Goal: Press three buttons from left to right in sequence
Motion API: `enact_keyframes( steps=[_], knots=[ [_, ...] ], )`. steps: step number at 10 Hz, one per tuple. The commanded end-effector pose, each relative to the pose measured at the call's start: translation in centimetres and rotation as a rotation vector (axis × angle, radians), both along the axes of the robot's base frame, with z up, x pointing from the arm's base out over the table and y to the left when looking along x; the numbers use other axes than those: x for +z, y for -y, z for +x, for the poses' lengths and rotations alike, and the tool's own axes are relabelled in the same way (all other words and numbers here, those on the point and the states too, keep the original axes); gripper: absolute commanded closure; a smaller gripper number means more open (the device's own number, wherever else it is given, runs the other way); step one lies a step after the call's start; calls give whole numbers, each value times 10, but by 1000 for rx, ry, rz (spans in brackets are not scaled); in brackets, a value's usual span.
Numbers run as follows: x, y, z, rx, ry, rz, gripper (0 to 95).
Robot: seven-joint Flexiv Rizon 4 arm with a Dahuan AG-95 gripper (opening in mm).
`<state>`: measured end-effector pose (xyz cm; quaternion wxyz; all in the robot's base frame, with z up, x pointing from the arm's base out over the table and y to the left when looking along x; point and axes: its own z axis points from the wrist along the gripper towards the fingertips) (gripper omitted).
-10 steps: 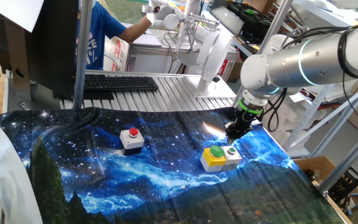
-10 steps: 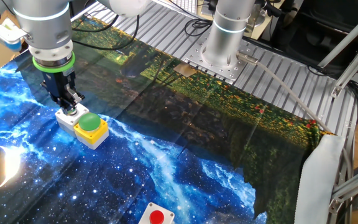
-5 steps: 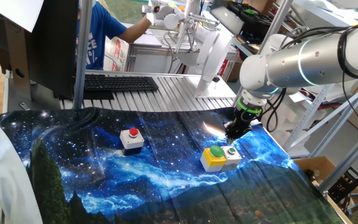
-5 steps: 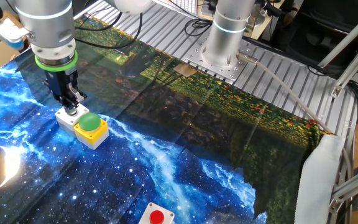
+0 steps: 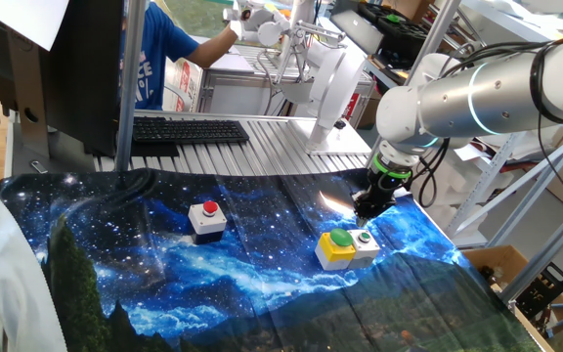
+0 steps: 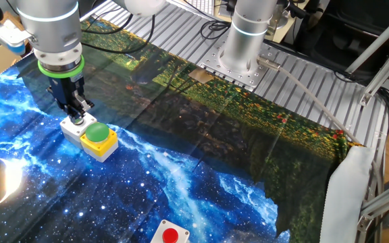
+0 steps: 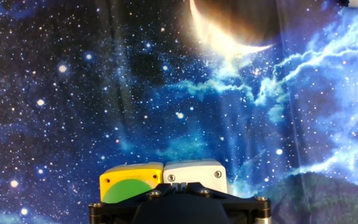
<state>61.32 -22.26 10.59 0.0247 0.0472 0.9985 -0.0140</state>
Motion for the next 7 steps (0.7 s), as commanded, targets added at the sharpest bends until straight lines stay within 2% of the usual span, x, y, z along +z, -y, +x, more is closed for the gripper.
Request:
enact_keyframes(
  steps=[1,7],
  knots=[
    [-1,1,0,4,5,-1,950],
    [-1,1,0,14,26,2,950]
  ],
)
